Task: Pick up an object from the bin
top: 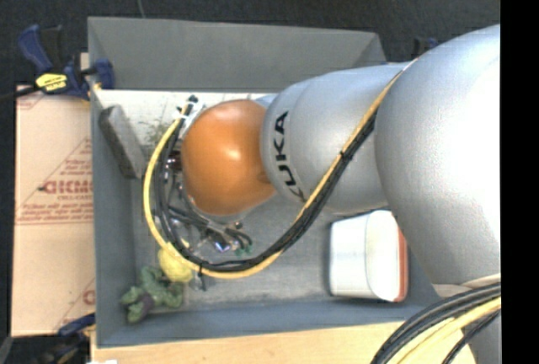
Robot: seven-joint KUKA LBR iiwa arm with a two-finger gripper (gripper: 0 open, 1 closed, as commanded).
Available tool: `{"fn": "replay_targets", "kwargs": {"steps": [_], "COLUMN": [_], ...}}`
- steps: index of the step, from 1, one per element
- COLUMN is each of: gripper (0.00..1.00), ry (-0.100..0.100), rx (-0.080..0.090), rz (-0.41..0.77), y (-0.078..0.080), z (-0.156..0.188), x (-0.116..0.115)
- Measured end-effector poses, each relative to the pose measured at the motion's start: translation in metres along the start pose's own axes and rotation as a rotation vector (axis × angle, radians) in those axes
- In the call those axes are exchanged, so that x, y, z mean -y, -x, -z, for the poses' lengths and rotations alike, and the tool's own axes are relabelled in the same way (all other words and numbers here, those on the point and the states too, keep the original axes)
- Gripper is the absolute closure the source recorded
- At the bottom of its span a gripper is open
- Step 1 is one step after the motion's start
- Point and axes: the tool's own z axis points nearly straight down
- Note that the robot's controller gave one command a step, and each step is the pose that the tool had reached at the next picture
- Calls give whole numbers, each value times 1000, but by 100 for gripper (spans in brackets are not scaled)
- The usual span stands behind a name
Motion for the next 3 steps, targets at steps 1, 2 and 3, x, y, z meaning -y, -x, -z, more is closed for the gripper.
{"fn": "replay_targets", "kwargs": {"steps": [1, 2, 3], "gripper": [0, 0, 100], "ry": [4, 1, 3], "rx": [-8, 0, 3], "rz": [323, 324, 529], "y": [-8, -5, 10], "z": [-20, -50, -49], "x": [12, 11, 4]}}
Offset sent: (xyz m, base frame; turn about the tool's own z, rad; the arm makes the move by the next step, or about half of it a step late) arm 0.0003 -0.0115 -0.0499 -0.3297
